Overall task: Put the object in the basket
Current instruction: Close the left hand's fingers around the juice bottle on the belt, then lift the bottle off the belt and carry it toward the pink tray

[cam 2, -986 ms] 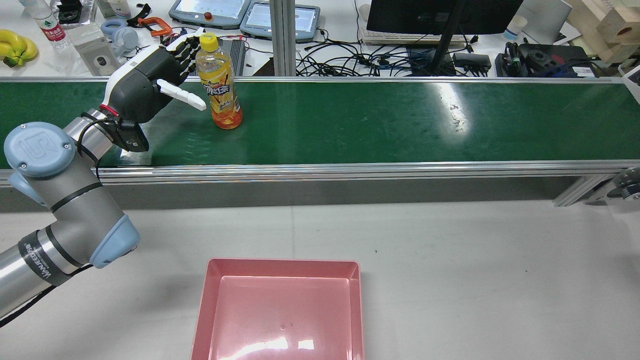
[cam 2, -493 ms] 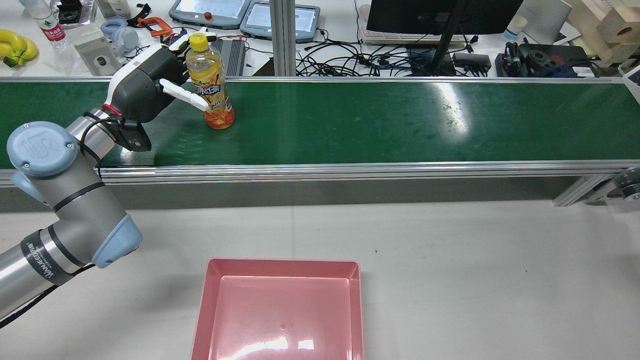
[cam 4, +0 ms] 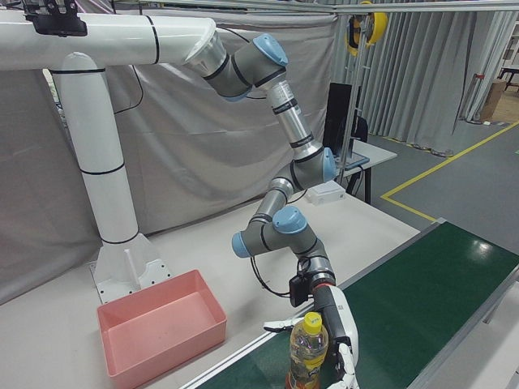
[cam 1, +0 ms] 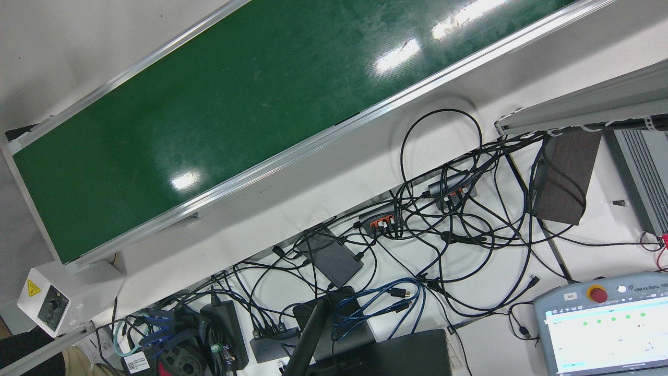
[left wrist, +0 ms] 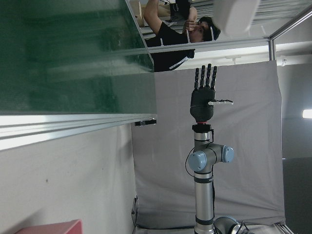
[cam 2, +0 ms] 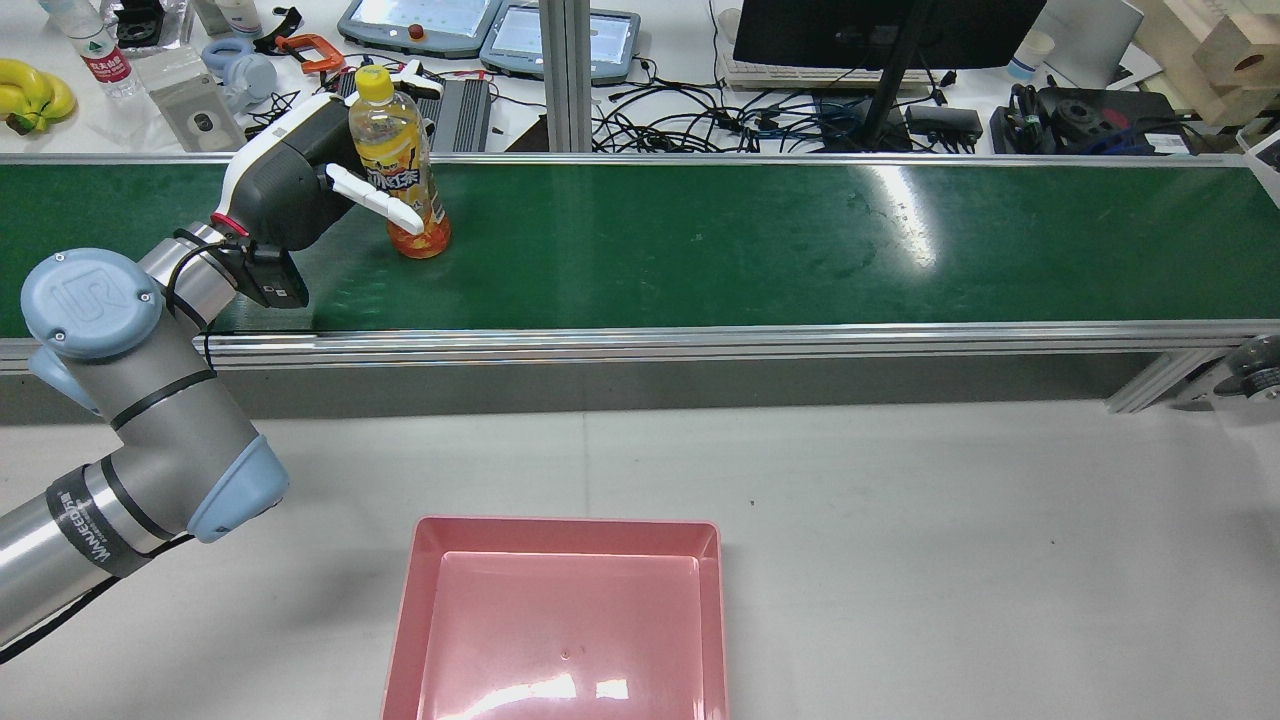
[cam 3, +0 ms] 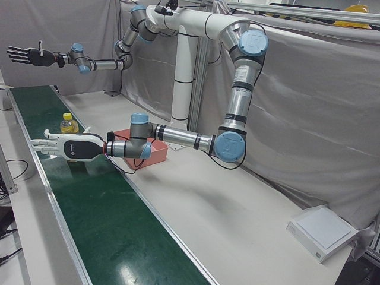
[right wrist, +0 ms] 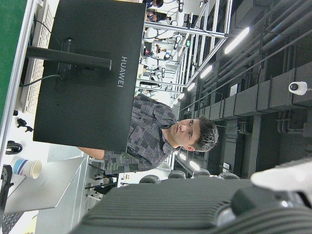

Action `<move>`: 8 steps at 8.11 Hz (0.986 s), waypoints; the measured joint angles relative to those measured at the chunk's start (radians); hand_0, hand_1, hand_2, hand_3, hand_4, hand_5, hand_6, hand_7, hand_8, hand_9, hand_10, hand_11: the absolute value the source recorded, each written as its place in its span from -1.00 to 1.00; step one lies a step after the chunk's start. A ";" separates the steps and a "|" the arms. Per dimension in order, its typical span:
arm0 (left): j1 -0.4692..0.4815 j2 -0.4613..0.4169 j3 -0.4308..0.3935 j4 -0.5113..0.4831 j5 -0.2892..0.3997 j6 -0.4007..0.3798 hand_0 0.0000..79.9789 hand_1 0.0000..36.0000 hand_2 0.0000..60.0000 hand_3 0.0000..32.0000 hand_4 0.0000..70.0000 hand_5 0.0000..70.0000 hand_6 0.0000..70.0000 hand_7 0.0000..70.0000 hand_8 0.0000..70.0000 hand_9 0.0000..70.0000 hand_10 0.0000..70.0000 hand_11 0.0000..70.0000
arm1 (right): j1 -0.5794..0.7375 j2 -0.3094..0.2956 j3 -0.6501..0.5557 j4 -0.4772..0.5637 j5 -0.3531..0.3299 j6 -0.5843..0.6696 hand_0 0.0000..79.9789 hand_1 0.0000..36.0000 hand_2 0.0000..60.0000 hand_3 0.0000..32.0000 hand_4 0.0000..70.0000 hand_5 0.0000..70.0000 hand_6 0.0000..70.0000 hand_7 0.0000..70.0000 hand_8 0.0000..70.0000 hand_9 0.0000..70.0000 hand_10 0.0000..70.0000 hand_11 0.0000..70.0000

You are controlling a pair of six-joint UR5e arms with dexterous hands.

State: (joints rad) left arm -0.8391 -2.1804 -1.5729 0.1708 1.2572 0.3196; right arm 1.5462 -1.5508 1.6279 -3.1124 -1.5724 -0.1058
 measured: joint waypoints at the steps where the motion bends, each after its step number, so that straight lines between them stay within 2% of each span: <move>1: -0.001 0.000 -0.003 -0.001 -0.006 -0.003 1.00 -0.20 -0.57 -1.00 1.00 1.00 1.00 1.00 1.00 1.00 1.00 1.00 | 0.000 0.000 0.000 0.000 0.000 0.000 -1.00 -1.00 -1.00 -1.00 -1.00 -1.00 -1.00 -1.00 -1.00 -1.00 -1.00 -1.00; 2: -0.002 -0.001 -0.006 -0.006 -0.013 -0.004 1.00 -0.24 -0.12 -1.00 1.00 1.00 1.00 1.00 1.00 1.00 1.00 1.00 | 0.000 0.000 0.001 0.000 -0.001 0.000 -1.00 -1.00 -1.00 -1.00 -1.00 -1.00 -1.00 -1.00 -1.00 -1.00 -1.00 -1.00; 3: -0.002 -0.003 -0.018 0.003 -0.022 -0.003 1.00 -0.09 0.63 -1.00 1.00 1.00 1.00 1.00 1.00 1.00 1.00 1.00 | 0.000 0.000 0.001 0.000 -0.001 0.000 -1.00 -1.00 -1.00 -1.00 -1.00 -1.00 -1.00 -1.00 -1.00 -1.00 -1.00 -1.00; 4: -0.001 -0.008 -0.043 0.038 -0.029 0.000 0.93 0.14 1.00 -1.00 1.00 1.00 1.00 1.00 1.00 1.00 1.00 1.00 | 0.000 0.000 0.001 0.000 -0.001 0.000 -1.00 -1.00 -1.00 -1.00 -1.00 -1.00 -1.00 -1.00 -1.00 -1.00 -1.00 -1.00; 5: 0.000 -0.019 -0.076 0.096 -0.032 0.005 0.77 0.29 1.00 -1.00 1.00 1.00 1.00 1.00 1.00 1.00 1.00 1.00 | 0.000 0.000 0.001 0.000 -0.001 0.000 -1.00 -1.00 -1.00 -1.00 -1.00 -1.00 -1.00 -1.00 -1.00 -1.00 -1.00 -1.00; 7: 0.001 -0.029 -0.143 0.183 -0.034 0.017 0.68 0.22 1.00 -1.00 1.00 1.00 1.00 1.00 1.00 1.00 1.00 1.00 | 0.000 0.000 0.001 0.000 0.000 0.000 -1.00 -1.00 -1.00 -1.00 -1.00 -1.00 -1.00 -1.00 -1.00 -1.00 -1.00 -1.00; 8: 0.002 -0.029 -0.158 0.196 -0.033 0.020 0.71 0.18 1.00 -1.00 1.00 1.00 1.00 1.00 1.00 1.00 1.00 1.00 | 0.000 0.000 0.001 0.000 -0.001 0.000 -1.00 -1.00 -1.00 -1.00 -1.00 -1.00 -1.00 -1.00 -1.00 -1.00 -1.00 -1.00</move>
State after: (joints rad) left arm -0.8373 -2.2095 -1.7306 0.3673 1.2238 0.3393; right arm 1.5463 -1.5508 1.6291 -3.1125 -1.5730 -0.1058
